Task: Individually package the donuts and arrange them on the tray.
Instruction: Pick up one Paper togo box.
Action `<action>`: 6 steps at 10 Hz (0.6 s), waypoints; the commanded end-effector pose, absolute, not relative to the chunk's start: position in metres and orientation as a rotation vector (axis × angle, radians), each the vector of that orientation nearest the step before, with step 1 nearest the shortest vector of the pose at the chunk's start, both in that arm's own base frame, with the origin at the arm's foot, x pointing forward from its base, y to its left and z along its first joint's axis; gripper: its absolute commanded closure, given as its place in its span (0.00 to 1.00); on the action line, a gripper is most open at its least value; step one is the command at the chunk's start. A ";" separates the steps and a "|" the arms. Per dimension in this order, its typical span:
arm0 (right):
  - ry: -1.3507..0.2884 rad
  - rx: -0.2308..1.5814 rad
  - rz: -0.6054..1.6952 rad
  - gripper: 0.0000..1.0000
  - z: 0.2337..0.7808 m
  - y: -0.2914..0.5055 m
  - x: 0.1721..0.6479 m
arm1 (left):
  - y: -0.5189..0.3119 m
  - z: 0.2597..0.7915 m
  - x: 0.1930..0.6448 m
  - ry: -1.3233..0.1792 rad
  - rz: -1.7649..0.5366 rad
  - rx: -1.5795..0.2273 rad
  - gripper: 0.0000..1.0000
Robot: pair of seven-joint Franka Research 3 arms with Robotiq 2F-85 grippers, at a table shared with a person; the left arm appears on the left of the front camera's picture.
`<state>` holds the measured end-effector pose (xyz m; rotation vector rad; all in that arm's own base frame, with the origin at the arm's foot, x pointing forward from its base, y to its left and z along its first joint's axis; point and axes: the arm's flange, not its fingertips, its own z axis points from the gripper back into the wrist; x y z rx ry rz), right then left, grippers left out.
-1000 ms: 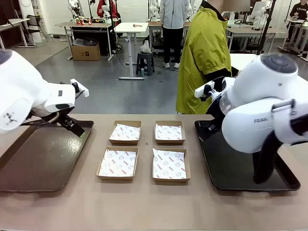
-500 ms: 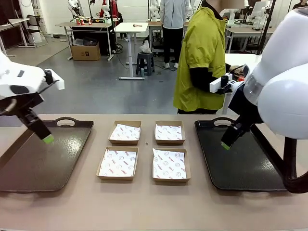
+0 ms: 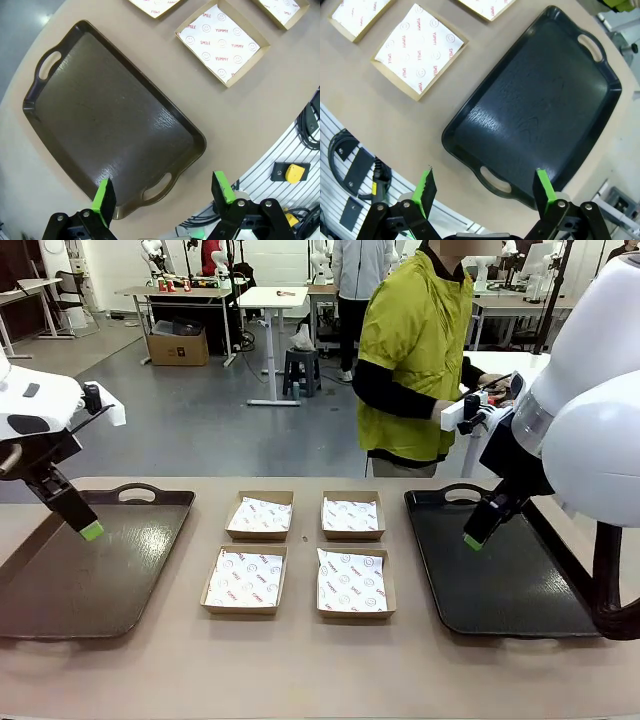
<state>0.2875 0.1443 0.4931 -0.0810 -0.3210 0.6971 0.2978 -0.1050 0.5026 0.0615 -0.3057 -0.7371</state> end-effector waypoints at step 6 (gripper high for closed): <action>-0.292 0.903 0.439 0.00 0.491 0.060 0.286 | -0.046 0.526 0.295 -0.210 -0.487 -0.985 0.00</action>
